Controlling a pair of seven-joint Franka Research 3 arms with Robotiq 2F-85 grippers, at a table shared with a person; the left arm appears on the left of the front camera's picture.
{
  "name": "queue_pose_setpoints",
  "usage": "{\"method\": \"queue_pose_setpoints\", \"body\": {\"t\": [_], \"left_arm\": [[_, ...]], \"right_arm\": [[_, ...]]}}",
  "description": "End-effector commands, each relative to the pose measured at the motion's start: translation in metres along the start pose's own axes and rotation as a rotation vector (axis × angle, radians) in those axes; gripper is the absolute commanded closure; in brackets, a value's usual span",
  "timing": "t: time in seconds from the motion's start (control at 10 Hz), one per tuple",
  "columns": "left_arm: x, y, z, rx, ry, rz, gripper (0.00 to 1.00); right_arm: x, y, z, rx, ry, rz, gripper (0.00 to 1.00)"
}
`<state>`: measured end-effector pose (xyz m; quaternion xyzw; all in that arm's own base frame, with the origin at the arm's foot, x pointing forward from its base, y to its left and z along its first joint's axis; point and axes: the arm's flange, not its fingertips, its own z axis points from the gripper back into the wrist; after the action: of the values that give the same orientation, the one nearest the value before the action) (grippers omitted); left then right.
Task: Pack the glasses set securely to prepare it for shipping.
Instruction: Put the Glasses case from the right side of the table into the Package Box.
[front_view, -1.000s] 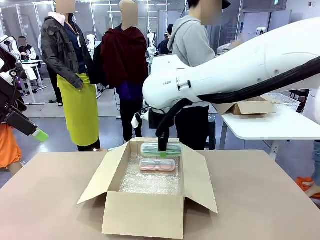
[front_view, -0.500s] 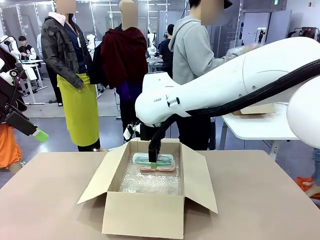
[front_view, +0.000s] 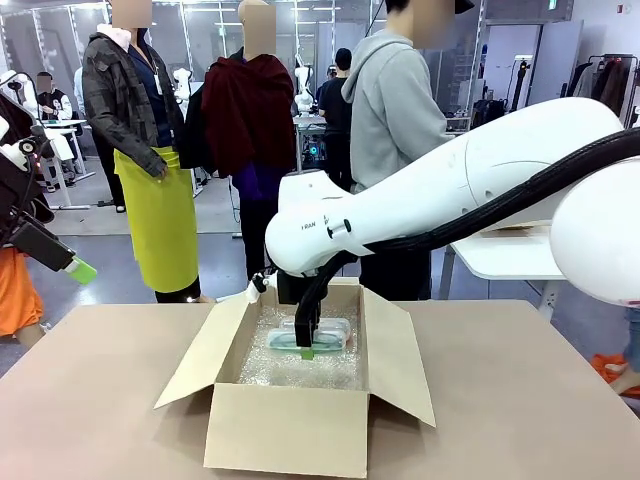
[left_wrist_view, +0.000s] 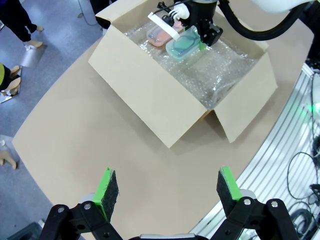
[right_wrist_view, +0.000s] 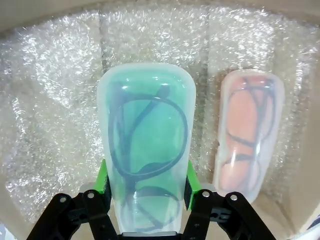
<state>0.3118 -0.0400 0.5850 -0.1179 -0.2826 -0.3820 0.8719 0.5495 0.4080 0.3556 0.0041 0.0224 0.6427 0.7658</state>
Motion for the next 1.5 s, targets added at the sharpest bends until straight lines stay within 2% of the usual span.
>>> {"method": "queue_pose_setpoints", "body": {"t": [0.0, 0.4, 0.5, 0.7, 1.2, 1.4], "left_arm": [[-0.001, 0.0, 0.002, -0.012, -0.011, -0.002, 0.0], [-0.001, 0.0, 0.002, -0.012, -0.011, -0.002, 0.0], [-0.001, 0.0, 0.002, -0.012, -0.011, -0.002, 0.0], [-0.001, 0.0, 0.002, -0.012, -0.011, -0.002, 0.0], [-0.001, 0.0, 0.002, -0.012, -0.011, -0.002, 0.0], [-0.001, 0.0, 0.002, -0.012, -0.011, -0.002, 0.0]], "right_arm": [[0.0, 0.005, -0.012, -0.034, 0.029, -0.023, 0.35], [0.0, 0.008, -0.025, -0.019, 0.023, 0.011, 0.35], [-0.001, 0.009, -0.025, -0.011, 0.017, 0.009, 0.27], [-0.003, 0.009, -0.027, 0.007, 0.012, 0.012, 0.0], [-0.004, 0.015, -0.017, -0.016, 0.027, 0.061, 0.0], [0.003, 0.003, -0.021, 0.002, 0.02, 0.022, 0.0]]}}
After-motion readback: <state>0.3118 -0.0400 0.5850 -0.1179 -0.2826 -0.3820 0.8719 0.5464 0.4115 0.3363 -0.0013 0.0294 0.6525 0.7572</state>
